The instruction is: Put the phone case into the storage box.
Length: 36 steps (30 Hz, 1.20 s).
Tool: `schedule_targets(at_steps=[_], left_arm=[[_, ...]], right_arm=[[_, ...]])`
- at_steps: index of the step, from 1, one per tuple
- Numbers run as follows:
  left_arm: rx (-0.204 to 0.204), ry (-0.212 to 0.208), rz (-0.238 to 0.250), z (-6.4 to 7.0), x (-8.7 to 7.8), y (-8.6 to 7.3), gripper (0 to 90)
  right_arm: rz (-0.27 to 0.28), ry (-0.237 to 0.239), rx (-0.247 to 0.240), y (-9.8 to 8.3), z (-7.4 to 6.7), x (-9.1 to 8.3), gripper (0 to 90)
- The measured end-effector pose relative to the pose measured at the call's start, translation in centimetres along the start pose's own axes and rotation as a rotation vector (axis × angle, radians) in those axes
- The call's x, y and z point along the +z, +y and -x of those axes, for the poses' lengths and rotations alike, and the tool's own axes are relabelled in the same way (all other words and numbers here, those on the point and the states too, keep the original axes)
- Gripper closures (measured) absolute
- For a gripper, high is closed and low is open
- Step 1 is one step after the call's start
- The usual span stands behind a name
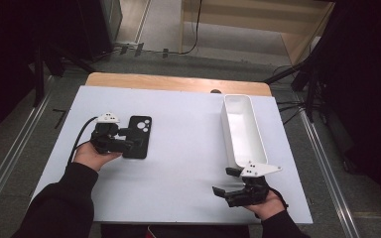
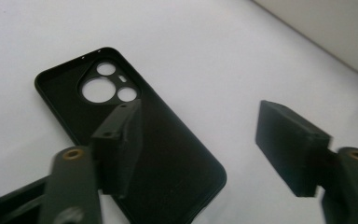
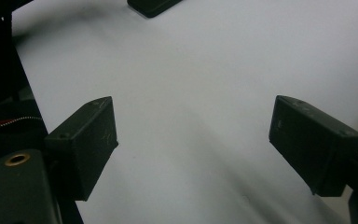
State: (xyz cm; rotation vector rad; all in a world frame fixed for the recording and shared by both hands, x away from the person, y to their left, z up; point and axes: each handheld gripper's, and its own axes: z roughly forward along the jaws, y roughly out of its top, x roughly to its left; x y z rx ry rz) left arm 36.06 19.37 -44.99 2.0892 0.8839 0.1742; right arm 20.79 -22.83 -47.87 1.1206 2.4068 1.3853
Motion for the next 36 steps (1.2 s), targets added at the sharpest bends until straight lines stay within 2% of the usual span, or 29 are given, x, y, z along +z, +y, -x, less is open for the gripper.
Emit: schedule_targets(at_steps=[1,5,7,8,9,10,11,12,17,18,21,23,24,27,29,30,36], left_arm=[[0.011,0.000,-0.001,0.1,-0.1,0.0,37.1],[-0.005,0.001,0.018,0.2,-0.3,0.0,47.2],[-0.007,0.012,0.007,0.3,-0.3,-0.2,64.0],[-0.003,0.019,0.009,0.4,-0.3,-0.3,68.8],[-0.013,0.026,0.007,0.5,-0.4,-0.4,68.8],[-0.036,0.007,0.011,0.4,-0.5,-0.5,85.2],[-0.041,0.003,0.013,0.3,-0.6,-0.7,85.2],[-0.062,-0.017,0.018,0.0,-0.8,-1.0,89.6],[-0.064,-0.014,-0.006,-0.1,-0.8,-1.8,89.7],[-0.056,0.000,-0.008,-0.2,-0.8,-2.1,89.6],[-0.058,-0.008,-0.008,-0.5,-0.7,-2.5,89.6],[-0.079,-0.009,-0.010,-0.7,-0.5,-2.9,89.6],[-0.071,0.008,-0.029,-0.8,-0.2,-3.2,89.5],[-0.076,0.007,-0.041,-0.8,0.1,-3.5,89.6],[-0.079,0.008,-0.058,-0.9,0.4,-3.7,89.5],[-0.093,-0.001,-0.079,-1.0,0.7,-3.9,89.5],[-0.090,0.008,-0.111,-1.4,1.1,-4.3,89.5]], right_arm=[[0.000,-0.001,0.003,0.0,0.0,0.0,13.6],[-0.001,0.001,0.002,0.0,0.0,0.0,13.6],[0.000,0.001,0.001,0.0,0.0,0.0,13.6],[0.002,0.000,0.001,0.0,0.0,-0.1,13.5],[0.002,0.000,0.001,0.0,0.0,-0.1,13.5],[0.005,0.001,0.007,0.0,0.0,-0.1,13.6],[0.005,0.001,0.007,0.0,0.0,-0.1,13.6],[0.004,-0.001,0.007,0.0,0.0,-0.2,13.6],[0.006,-0.003,0.009,0.0,0.0,-0.2,13.6],[0.009,-0.004,0.004,0.0,0.1,-0.2,13.6],[0.008,-0.005,0.003,0.0,0.1,-0.2,13.5],[0.006,-0.005,0.003,0.0,0.1,-0.2,13.6],[0.006,-0.003,0.003,0.0,0.1,-0.2,13.5],[0.006,-0.001,0.004,0.0,0.1,-0.2,13.6],[0.010,-0.001,0.003,0.0,0.0,-0.1,13.6],[0.009,-0.001,0.002,0.0,0.0,-0.1,13.5],[0.011,-0.002,0.004,0.0,0.1,-0.2,13.6]])
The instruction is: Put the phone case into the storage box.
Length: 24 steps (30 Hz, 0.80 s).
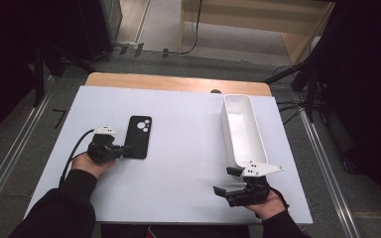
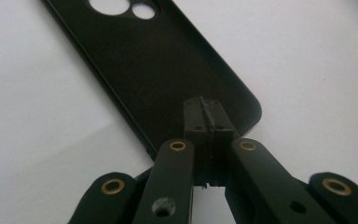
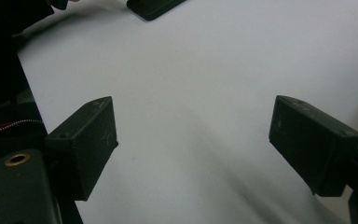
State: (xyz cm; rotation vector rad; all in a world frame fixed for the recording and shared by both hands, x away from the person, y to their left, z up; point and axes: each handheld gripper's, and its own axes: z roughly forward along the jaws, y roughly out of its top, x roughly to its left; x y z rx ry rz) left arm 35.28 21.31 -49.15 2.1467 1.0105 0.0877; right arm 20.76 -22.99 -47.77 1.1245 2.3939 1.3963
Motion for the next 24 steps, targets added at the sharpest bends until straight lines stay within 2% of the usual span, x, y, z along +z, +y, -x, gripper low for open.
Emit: schedule_targets(at_steps=[4,9,14,21,23,24], left_arm=[[0.002,0.006,-0.023,-0.2,0.3,-0.3,89.5],[-0.020,0.023,-0.022,-0.7,-0.1,-0.4,89.4],[-0.018,0.040,-0.023,-1.1,-0.4,-0.5,89.4],[-0.039,0.052,-0.018,-1.6,-0.8,-0.6,89.4],[-0.037,0.069,-0.019,-1.8,-0.9,-0.6,89.4],[-0.054,0.078,-0.014,-2.2,-1.2,-0.7,89.4]], right_arm=[[-0.001,0.001,-0.003,0.0,0.0,0.0,13.6],[0.000,-0.001,-0.004,0.0,0.0,0.0,13.6],[-0.001,0.003,-0.001,0.1,-0.1,0.1,13.6],[-0.002,0.004,0.000,0.1,-0.1,0.1,13.6],[-0.001,0.005,-0.002,0.1,-0.1,0.1,13.6],[-0.003,0.004,0.000,0.1,-0.1,0.1,13.6]])
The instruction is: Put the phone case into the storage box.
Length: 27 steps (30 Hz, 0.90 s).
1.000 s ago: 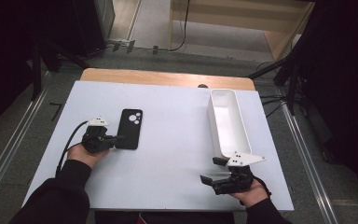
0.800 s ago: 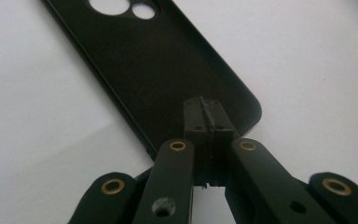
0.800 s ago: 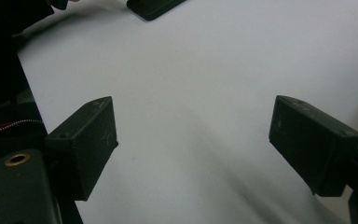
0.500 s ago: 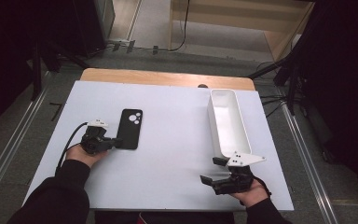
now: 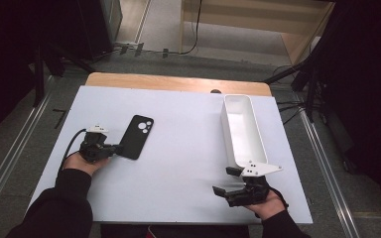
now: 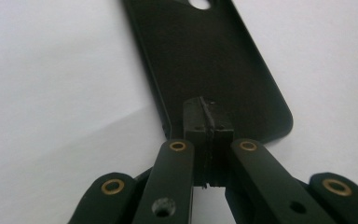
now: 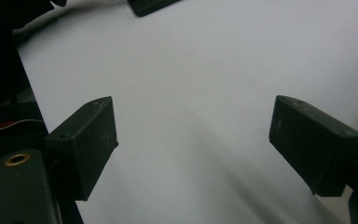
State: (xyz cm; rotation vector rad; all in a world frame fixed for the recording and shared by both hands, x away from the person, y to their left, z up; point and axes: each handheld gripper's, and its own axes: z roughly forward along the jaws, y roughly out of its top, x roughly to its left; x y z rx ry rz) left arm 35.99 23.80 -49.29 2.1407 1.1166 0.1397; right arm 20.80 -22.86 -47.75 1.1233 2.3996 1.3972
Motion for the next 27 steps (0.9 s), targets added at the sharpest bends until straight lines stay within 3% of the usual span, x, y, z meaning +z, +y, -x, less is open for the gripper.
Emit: schedule_targets(at_steps=[9,10,13,17,21,24,26,27], left_arm=[[-0.043,0.033,0.018,-1.4,-0.6,-0.1,89.4],[-0.035,0.063,0.021,-1.6,-0.7,-0.1,89.3],[-0.041,0.078,0.025,-1.8,-0.8,-0.1,89.3],[-0.057,0.064,0.026,-2.0,-0.8,-0.1,89.0],[-0.057,0.051,0.059,-1.7,-1.2,0.1,82.6],[-0.050,0.002,0.086,-1.2,-1.8,0.4,77.2],[-0.042,-0.056,0.112,-0.5,-2.2,0.7,67.1],[-0.042,-0.056,0.112,-0.5,-2.2,0.7,64.0]], right_arm=[[0.002,0.003,-0.002,0.0,0.1,0.0,13.6],[0.000,0.001,0.000,0.0,0.1,-0.1,13.6],[-0.002,0.001,-0.001,0.0,0.1,-0.1,13.5],[-0.004,0.005,0.004,0.0,0.0,0.0,13.6],[-0.002,0.006,0.002,0.0,0.1,0.0,13.6],[-0.001,0.006,0.002,0.0,0.1,0.0,13.6],[0.000,0.005,0.002,0.0,0.1,0.0,13.6],[0.000,0.005,0.002,0.0,0.1,0.0,13.6]])
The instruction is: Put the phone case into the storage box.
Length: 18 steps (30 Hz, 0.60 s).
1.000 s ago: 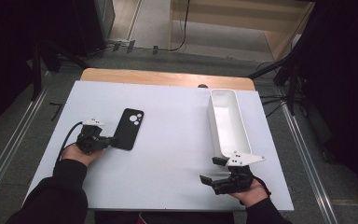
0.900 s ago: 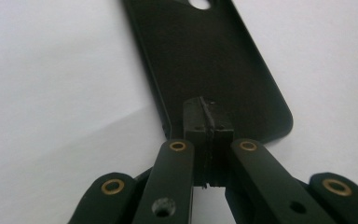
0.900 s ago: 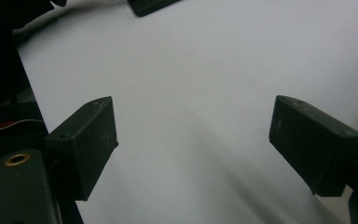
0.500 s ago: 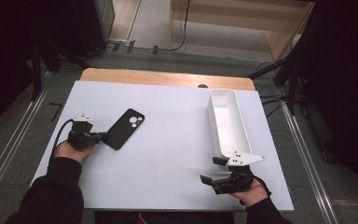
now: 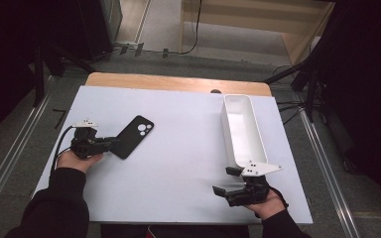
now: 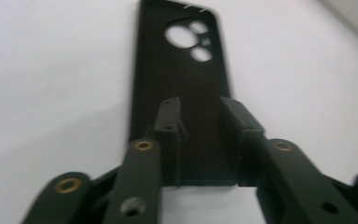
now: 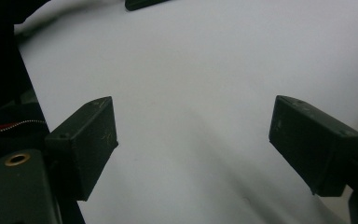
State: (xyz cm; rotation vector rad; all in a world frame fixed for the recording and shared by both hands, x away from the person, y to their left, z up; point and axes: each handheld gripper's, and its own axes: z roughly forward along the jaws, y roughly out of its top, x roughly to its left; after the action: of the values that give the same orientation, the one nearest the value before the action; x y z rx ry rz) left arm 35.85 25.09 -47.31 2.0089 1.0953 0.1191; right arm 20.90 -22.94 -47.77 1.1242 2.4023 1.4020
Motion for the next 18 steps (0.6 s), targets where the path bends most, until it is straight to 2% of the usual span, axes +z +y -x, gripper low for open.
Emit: schedule_targets(at_steps=[1,2,3,5,7,8,11,13,15,18], left_arm=[[0.017,-0.019,0.025,0.6,-0.2,0.1,60.8],[0.017,-0.019,0.025,0.6,-0.2,0.1,57.4],[0.021,-0.042,0.041,1.0,-0.4,0.1,54.4],[0.023,-0.052,0.044,1.2,-0.4,0.2,47.1],[0.026,-0.068,0.053,1.4,-0.5,0.2,44.3],[0.026,-0.074,0.052,1.6,-0.6,0.2,39.2],[0.021,-0.113,0.055,2.0,-0.9,0.3,38.1],[0.024,-0.115,0.064,2.2,-1.0,0.3,37.8],[0.036,-0.139,0.079,2.6,-1.3,0.3,32.4],[0.043,-0.151,0.078,3.0,-1.4,0.2,31.8]], right_arm=[[0.001,0.000,0.000,0.0,0.0,0.0,13.6],[0.001,0.000,0.000,0.0,0.0,0.0,13.6],[0.002,0.004,0.005,0.0,0.0,0.0,13.5],[0.002,0.003,0.005,0.0,0.0,0.0,13.6],[0.002,0.005,0.005,0.0,0.0,0.0,13.5],[0.002,0.005,0.007,0.0,0.0,0.0,13.6],[0.002,0.004,0.010,0.0,0.0,0.0,13.5],[0.002,0.004,0.007,0.0,0.0,0.0,13.5],[0.003,0.003,0.010,0.0,0.0,0.0,13.6],[0.003,0.001,0.011,0.0,0.1,0.0,13.5]])
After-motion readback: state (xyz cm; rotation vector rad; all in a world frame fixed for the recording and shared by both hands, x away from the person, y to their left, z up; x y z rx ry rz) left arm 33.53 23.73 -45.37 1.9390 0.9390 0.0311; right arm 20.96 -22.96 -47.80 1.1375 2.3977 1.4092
